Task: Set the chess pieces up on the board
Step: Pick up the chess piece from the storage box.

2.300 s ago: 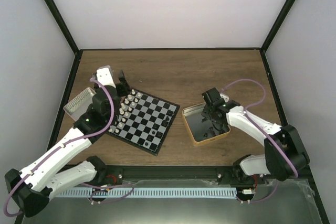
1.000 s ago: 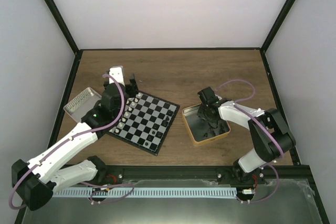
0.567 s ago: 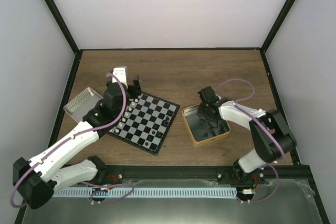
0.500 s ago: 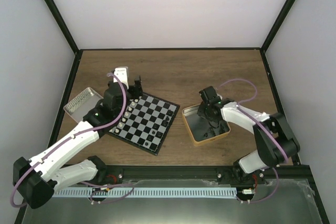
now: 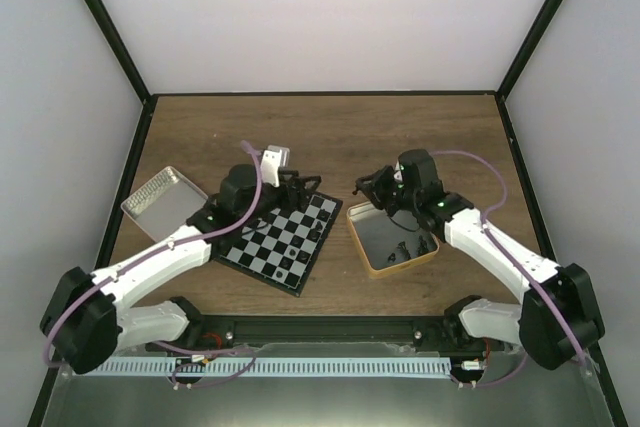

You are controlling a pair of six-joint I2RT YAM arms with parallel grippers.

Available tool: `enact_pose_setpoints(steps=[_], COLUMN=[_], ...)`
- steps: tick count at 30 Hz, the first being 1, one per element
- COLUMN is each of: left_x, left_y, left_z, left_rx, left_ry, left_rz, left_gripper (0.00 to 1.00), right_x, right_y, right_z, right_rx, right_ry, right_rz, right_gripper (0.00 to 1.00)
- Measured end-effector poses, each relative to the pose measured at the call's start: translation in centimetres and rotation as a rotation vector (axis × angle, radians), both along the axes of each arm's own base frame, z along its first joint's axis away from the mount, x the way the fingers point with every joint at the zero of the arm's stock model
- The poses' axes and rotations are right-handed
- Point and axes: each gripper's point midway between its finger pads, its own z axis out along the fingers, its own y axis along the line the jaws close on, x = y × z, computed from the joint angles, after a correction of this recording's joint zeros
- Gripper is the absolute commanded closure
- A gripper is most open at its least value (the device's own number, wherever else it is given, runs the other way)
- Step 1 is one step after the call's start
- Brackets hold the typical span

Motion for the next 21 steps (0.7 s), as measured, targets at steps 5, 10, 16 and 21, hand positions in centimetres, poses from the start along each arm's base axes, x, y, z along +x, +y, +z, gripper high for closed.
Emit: enact_pose_setpoints(steps=[5,10,16,21], left_x=[-1.6,-2.3,-2.4,-2.2], left_y=[-3.1,-4.7,-5.7,-5.7], left_z=[-1.5,-2.7,-3.1,-3.1], left_rx=[-0.107,-0.171,-0.215,-0.234], left_ry=[0.071,0.145,0.184,0.2], left_rz=[-0.13,-0.173,-0.183,-0.163], left_gripper=[0.3,0.35,0.45,0.5], right_x=[-0.3,-0.7,-1.2,-1.2], right_y=[2.5,3.9,5.4,6.5], right_z=[0.9,1.7,1.4,0.3], right_rx=[0.189,0.286,0.317,0.309], right_ry=[0.067,0.112,0.148,0.184], right_rz=[0.018,0.001,0.008,0.02], right_gripper=[0.86,0.86,0.85,0.85])
